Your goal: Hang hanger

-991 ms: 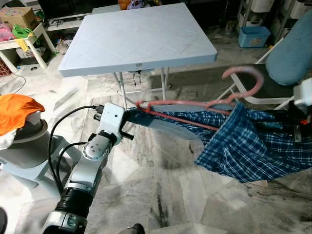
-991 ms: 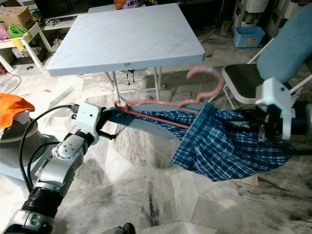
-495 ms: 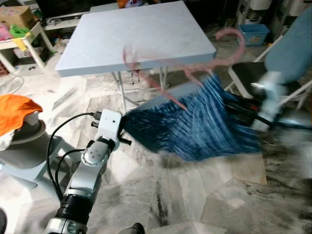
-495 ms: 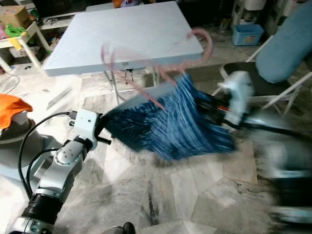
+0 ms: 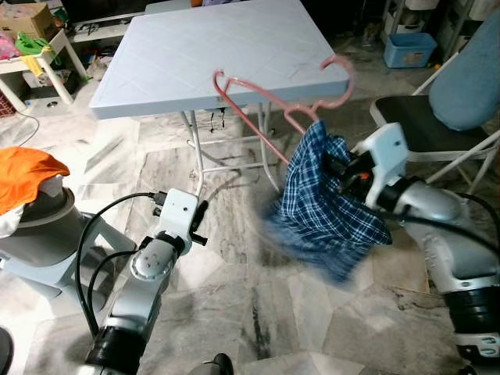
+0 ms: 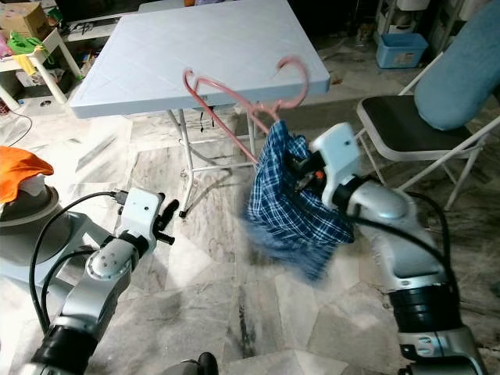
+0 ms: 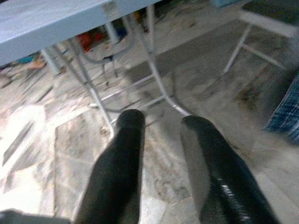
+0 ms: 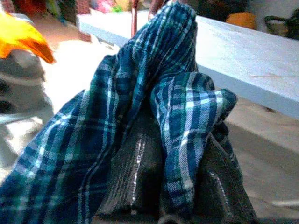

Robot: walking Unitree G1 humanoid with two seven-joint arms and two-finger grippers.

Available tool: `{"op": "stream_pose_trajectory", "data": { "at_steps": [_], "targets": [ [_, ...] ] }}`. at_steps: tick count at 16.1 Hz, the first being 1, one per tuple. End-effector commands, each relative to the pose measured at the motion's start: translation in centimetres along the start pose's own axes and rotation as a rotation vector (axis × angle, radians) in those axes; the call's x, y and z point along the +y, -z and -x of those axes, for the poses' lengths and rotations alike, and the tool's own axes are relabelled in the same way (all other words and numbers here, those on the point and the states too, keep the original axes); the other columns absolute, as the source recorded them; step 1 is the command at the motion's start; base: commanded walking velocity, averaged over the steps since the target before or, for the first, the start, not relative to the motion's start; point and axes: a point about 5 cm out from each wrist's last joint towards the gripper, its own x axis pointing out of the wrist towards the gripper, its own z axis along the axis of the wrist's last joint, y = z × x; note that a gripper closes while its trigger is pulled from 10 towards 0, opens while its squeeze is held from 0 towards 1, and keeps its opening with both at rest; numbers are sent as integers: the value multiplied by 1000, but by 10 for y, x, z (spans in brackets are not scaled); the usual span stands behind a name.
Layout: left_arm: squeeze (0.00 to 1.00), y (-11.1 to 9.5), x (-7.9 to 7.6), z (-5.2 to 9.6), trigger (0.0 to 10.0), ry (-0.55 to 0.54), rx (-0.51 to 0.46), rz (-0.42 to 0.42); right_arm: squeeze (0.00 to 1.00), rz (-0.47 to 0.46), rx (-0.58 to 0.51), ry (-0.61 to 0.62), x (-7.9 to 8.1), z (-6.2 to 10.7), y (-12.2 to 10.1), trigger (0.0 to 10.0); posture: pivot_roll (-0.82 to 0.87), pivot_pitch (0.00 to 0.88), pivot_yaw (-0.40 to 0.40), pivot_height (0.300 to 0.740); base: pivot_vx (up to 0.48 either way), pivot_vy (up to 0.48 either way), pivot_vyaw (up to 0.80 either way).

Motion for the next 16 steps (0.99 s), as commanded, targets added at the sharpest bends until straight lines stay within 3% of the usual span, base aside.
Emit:
{"op": "stream_pose_trajectory", "data": {
  "at_steps": [1,2,6,11,16],
  "targets": [
    [1000,-7,-6,5,10000,73,-55,-35,0,168,-10,16,0,-7,-6,10000,-92,131,86,740,0,0,0],
    [1000,-10,-10,7,10000,104,-83,-51,0,252,12,2,0,-8,-2,10000,-90,131,86,740,0,0,0],
    [1000,-3,-15,27,10000,274,-86,-157,0,431,130,-274,-3,4,16,10000,-83,130,87,740,0,0,0],
    [1000,2,-4,45,10000,410,-77,-313,0,556,235,-530,-25,20,19,10000,-74,121,86,740,0,0,0],
    [1000,-20,-2,40,10000,448,-146,-195,0,548,207,-705,-20,19,17,10000,-68,112,84,740,0,0,0]
  ]
}}
